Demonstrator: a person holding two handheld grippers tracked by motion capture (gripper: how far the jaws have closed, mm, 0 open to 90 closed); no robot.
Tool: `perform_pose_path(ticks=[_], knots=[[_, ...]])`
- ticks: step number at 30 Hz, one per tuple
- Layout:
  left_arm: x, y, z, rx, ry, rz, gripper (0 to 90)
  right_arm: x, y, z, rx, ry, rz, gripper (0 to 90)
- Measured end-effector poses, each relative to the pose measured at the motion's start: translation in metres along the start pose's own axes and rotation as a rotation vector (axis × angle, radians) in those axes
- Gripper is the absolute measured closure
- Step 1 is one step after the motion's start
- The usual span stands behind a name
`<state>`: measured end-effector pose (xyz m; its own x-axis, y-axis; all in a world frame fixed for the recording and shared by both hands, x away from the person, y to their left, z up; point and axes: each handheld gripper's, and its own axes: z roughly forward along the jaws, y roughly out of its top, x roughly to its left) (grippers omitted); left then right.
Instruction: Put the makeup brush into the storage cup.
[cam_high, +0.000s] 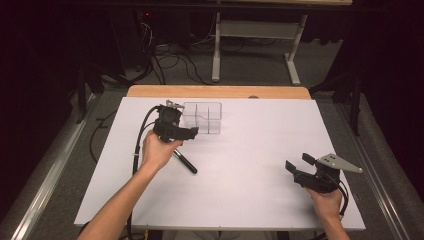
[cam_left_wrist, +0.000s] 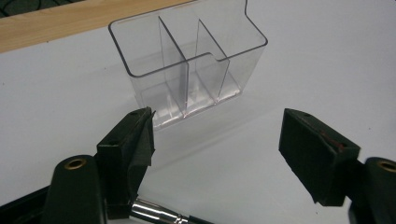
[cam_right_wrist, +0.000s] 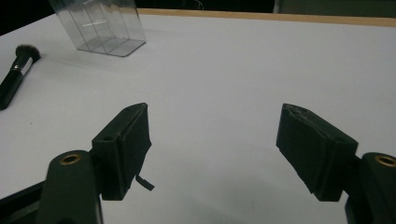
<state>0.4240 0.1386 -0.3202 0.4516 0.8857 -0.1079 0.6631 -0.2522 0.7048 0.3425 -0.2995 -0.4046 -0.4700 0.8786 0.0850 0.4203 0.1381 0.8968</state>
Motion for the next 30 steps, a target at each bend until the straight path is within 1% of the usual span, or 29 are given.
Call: perform_pose_path(ticks=[1,2,3,4,5,6,7,10,15,16,18,20,22,23,26,29,30], knots=[[0.000,0.000,0.000,0.000,0.000,0.000,26.7,0.000,0.000,0.000,0.000,0.000,0.000,27.5],[0.000,0.000,0.000,0.011,-0.002,-0.004,26.6,0.000,0.000,0.000,0.000,0.000,-0.002,27.5],[0.001,0.000,0.001,0.041,-0.010,-0.013,26.6,0.001,0.000,0.000,0.000,0.001,-0.001,27.5],[0.001,0.000,0.001,0.041,-0.010,-0.013,26.7,0.001,0.000,0.000,0.002,0.001,-0.001,27.5],[0.002,0.000,0.002,0.063,-0.010,-0.018,26.8,0.000,0.000,0.000,0.002,0.002,-0.001,27.5],[0.002,0.000,0.002,0.063,-0.010,-0.018,26.9,0.000,0.000,0.000,0.002,0.002,-0.001,27.5],[0.003,0.000,0.003,0.080,-0.009,-0.030,27.0,0.000,0.000,0.000,0.000,0.001,0.000,27.5],[0.005,0.000,0.004,0.106,-0.002,-0.043,27.0,0.000,0.000,0.000,0.000,0.001,-0.002,27.5],[0.007,0.000,0.004,0.130,0.001,-0.058,26.9,0.000,0.000,0.000,0.002,0.001,-0.001,27.5],[0.008,0.000,0.004,0.150,0.002,-0.064,26.8,0.000,0.000,0.000,0.001,0.000,-0.003,27.5],[0.009,0.000,0.005,0.153,0.003,-0.071,26.7,0.000,0.000,-0.001,-0.003,-0.002,-0.007,27.6],[0.010,0.000,0.007,0.169,0.005,-0.074,26.7,0.000,0.000,-0.001,-0.003,-0.003,-0.004,27.6],[0.011,0.000,0.010,0.197,0.004,-0.084,26.4,0.000,0.000,-0.001,-0.003,-0.005,-0.002,27.6],[0.011,0.000,0.010,0.197,0.004,-0.084,26.3,0.000,0.000,-0.001,-0.003,-0.005,-0.002,27.6],[0.011,-0.001,0.013,0.217,0.009,-0.085,26.2,0.000,0.000,0.000,0.000,-0.003,-0.003,27.6],[0.012,-0.001,0.015,0.239,0.003,-0.093,26.1,0.000,0.000,-0.001,-0.004,-0.004,-0.001,27.6],[0.012,-0.001,0.015,0.239,0.003,-0.093,25.9,-0.001,0.000,-0.001,-0.004,-0.004,0.000,27.6]])
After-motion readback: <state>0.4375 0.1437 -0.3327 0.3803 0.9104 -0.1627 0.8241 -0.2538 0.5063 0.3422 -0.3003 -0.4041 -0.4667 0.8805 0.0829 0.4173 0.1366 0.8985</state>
